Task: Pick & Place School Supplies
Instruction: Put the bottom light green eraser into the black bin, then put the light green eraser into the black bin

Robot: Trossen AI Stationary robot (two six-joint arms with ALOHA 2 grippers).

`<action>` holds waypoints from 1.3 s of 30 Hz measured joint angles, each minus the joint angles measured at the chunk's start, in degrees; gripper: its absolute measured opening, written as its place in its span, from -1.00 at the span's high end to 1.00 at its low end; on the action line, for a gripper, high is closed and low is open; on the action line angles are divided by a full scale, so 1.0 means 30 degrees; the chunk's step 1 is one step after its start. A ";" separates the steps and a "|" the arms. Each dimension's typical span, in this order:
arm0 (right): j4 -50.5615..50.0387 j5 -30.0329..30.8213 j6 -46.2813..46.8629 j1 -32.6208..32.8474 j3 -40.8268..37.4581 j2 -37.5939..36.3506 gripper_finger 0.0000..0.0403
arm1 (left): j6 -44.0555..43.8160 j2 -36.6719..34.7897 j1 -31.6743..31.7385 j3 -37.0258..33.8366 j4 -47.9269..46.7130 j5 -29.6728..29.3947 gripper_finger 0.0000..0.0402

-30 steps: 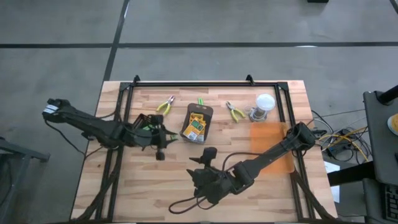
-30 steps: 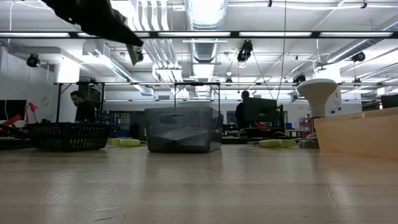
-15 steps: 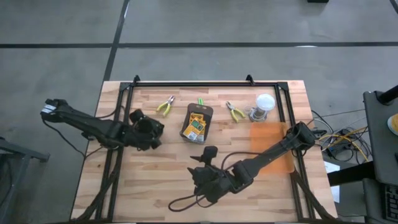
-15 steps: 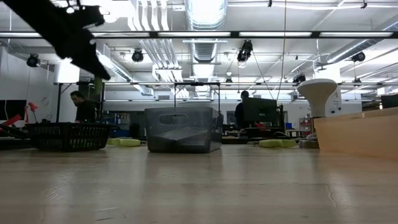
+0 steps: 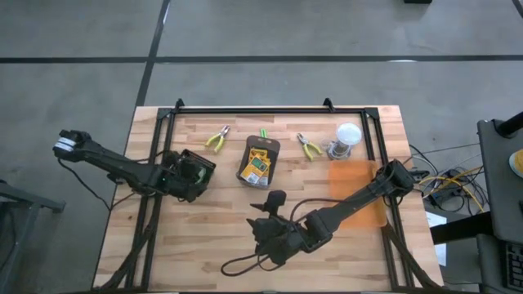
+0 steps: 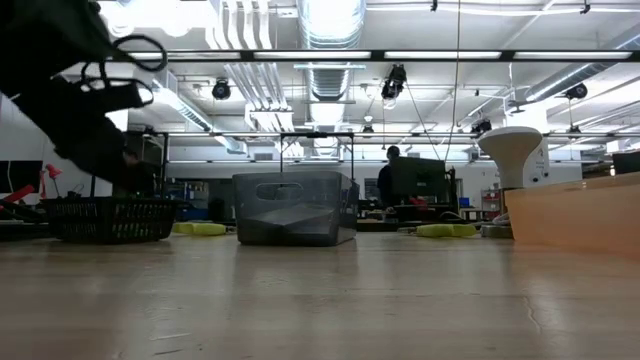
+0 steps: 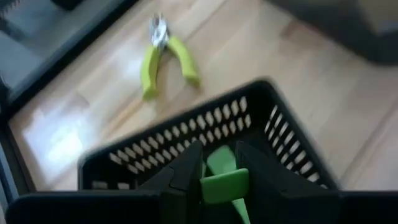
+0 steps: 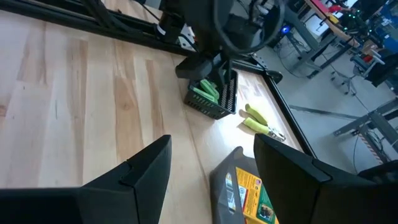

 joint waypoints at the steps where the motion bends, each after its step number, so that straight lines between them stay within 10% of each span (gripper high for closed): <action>1: 0.0004 0.0004 0.0000 -0.0007 0.0000 0.0000 -0.11 | -0.0330 0.0003 0.0000 -0.0252 -0.0006 0.0115 0.53; 24: 0.0007 -0.0022 -0.0015 -0.0217 0.0000 0.0000 -0.11 | -0.0732 0.0003 -0.0015 -0.1369 0.0145 0.0115 0.51; 39: 0.0007 -0.0029 -0.0015 -0.0217 0.0000 0.0000 -0.11 | -0.0690 0.0003 -0.0015 -0.1358 0.0947 0.0550 0.01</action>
